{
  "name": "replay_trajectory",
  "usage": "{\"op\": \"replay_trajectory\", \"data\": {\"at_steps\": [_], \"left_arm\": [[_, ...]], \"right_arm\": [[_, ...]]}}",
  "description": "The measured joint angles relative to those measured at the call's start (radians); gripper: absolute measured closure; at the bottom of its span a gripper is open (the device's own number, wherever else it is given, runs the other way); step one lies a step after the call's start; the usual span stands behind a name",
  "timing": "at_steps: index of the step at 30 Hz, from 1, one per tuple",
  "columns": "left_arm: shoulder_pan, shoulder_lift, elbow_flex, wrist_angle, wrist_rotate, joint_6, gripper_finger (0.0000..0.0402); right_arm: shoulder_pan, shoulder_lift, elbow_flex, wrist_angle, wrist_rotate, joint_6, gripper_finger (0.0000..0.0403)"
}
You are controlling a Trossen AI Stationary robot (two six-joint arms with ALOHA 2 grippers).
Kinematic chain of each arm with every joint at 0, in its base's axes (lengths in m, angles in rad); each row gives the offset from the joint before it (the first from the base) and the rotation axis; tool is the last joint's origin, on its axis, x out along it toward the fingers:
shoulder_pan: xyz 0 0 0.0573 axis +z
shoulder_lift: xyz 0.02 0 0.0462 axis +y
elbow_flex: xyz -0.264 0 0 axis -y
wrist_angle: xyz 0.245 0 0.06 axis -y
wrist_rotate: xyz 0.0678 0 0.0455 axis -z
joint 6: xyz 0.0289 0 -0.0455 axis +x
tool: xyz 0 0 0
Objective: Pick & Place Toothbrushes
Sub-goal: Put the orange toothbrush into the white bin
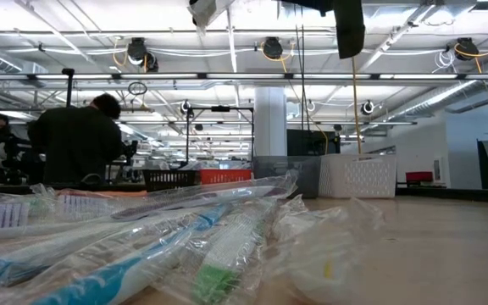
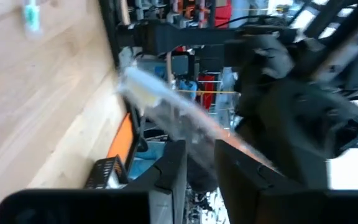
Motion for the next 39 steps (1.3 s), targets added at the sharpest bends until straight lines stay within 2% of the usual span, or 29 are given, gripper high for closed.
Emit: {"op": "replay_trajectory", "data": {"at_steps": [7, 10, 13, 16, 23, 29, 33, 36, 39], "left_arm": [[0.003, 0.0, 0.0, -0.004, 0.0, -0.002, 0.0383], [0.003, 0.0, 0.0, -0.004, -0.002, -0.004, 0.039], [0.004, 0.0, 0.0, -0.004, -0.003, -0.004, 0.0395], [0.003, 0.0, 0.0, -0.005, -0.006, -0.007, 0.0383], [0.003, 0.0, 0.0, -0.004, -0.011, -0.008, 0.0395], [0.003, 0.0, 0.0, -0.004, -0.01, -0.032, 0.038], [0.005, -0.001, 0.0, -0.002, -0.018, -0.026, 0.0394], [0.005, -0.001, 0.0, -0.007, -0.018, -0.024, 0.0389], [0.005, -0.001, 0.0, -0.011, -0.035, -0.024, 0.0369]], "right_arm": [[-0.011, -0.001, 0.0, 0.022, -0.008, -0.055, 0.0267], [-0.023, -0.001, 0.0, 0.022, -0.01, -0.089, 0.0242], [-0.031, -0.001, 0.0, 0.022, -0.036, -0.121, 0.0225], [-0.031, -0.001, 0.0, 0.023, -0.076, -0.147, 0.0216], [-0.051, -0.001, 0.0, 0.051, -0.092, -0.2, 0.0223], [-0.079, -0.001, 0.0, 0.083, -0.145, -0.214, 0.0226], [-0.098, -0.001, 0.0, 0.105, -0.146, -0.207, 0.0234], [-0.107, -0.001, 0.0, 0.105, -0.148, -0.156, 0.0254], [-0.109, -0.001, 0.0, 0.11, -0.147, -0.098, 0.0294]]}}
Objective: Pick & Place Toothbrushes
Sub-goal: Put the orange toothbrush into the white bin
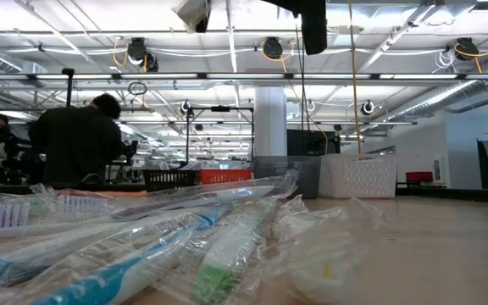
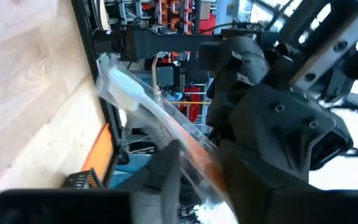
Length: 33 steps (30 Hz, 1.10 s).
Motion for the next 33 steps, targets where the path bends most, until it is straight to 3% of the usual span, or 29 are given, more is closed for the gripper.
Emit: {"op": "replay_trajectory", "data": {"at_steps": [4, 6, 16, 26, 33], "left_arm": [[-0.001, 0.0, 0.0, -0.006, -0.035, 0.001, 0.0352], [0.004, 0.0, 0.0, -0.008, -0.048, 0.008, 0.0352], [0.005, 0.0, 0.0, -0.013, -0.052, 0.021, 0.0351], [0.005, 0.0, 0.0, 0.015, -0.055, 0.212, 0.035], [0.005, -0.008, 0.0, 0.008, -0.153, 0.441, 0.035]], "right_arm": [[0.002, 0.0, 0.0, -0.006, 0.035, 0.074, 0.0377], [0.002, 0.0, 0.0, -0.013, 0.059, 0.093, 0.0394], [0.027, 0.0, 0.0, -0.013, 0.095, 0.145, 0.0402], [0.062, 0.0, 0.0, -0.012, 0.145, 0.173, 0.0403], [0.069, -0.005, 0.0, -0.012, 0.168, 0.233, 0.0403]]}}
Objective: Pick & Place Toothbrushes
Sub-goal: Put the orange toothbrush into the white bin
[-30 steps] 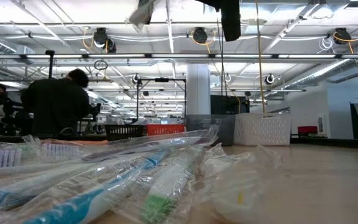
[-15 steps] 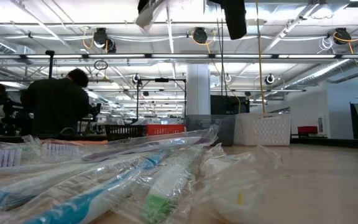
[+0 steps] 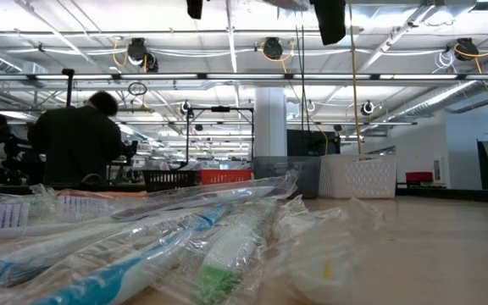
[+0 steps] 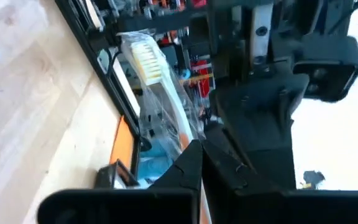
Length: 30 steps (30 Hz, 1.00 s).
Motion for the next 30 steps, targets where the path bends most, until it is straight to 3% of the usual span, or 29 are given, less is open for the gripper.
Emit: {"op": "replay_trajectory", "data": {"at_steps": [4, 10, 17, 25, 30], "left_arm": [[-0.007, 0.0, 0.0, 0.004, -0.094, 0.042, 0.035], [-0.039, 0.0, 0.0, 0.005, -0.145, 0.096, 0.035], [-0.084, 0.0, 0.0, 0.006, -0.147, 0.11, 0.035], [-0.118, 0.0, 0.0, 0.006, -0.147, 0.103, 0.035], [-0.133, 0.0, 0.0, 0.005, -0.147, 0.1, 0.035]], "right_arm": [[-0.001, -0.002, -0.001, -0.002, 0.108, -0.004, 0.0403], [-0.012, -0.028, -0.05, -0.008, 0.153, 0.042, 0.0403], [-0.087, -0.17, -0.139, -0.129, 0.152, 0.27, 0.0403], [-0.217, -0.39, -0.199, -0.382, -0.087, 0.618, 0.0403], [-0.328, -0.484, -0.233, -0.453, -0.192, 0.717, 0.0403]]}}
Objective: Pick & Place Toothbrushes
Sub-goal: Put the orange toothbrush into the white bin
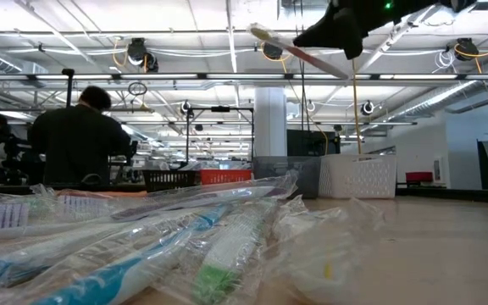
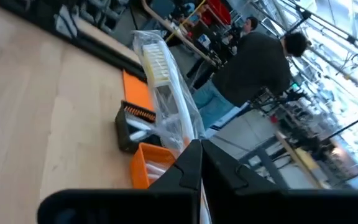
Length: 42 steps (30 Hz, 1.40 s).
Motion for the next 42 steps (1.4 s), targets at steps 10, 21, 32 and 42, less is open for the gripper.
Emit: {"op": "replay_trajectory", "data": {"at_steps": [10, 21, 32, 42], "left_arm": [[0.0, 0.0, 0.0, -0.032, 0.011, -0.057, 0.035], [0.0, 0.001, 0.0, -0.08, 0.012, -0.1, 0.035], [0.001, 0.001, 0.0, -0.082, 0.013, -0.103, 0.035], [0.002, 0.001, 0.0, -0.082, 0.013, -0.123, 0.035]], "right_arm": [[-0.275, -0.093, -0.077, 0.002, -0.238, 0.148, 0.0403], [-0.572, -0.092, -0.102, -0.036, -0.348, 0.367, 0.0403], [-0.803, -0.091, -0.102, -0.175, -0.424, 0.59, 0.0403], [-0.881, -0.01, -0.101, -0.15, -0.494, 0.74, 0.0403]]}}
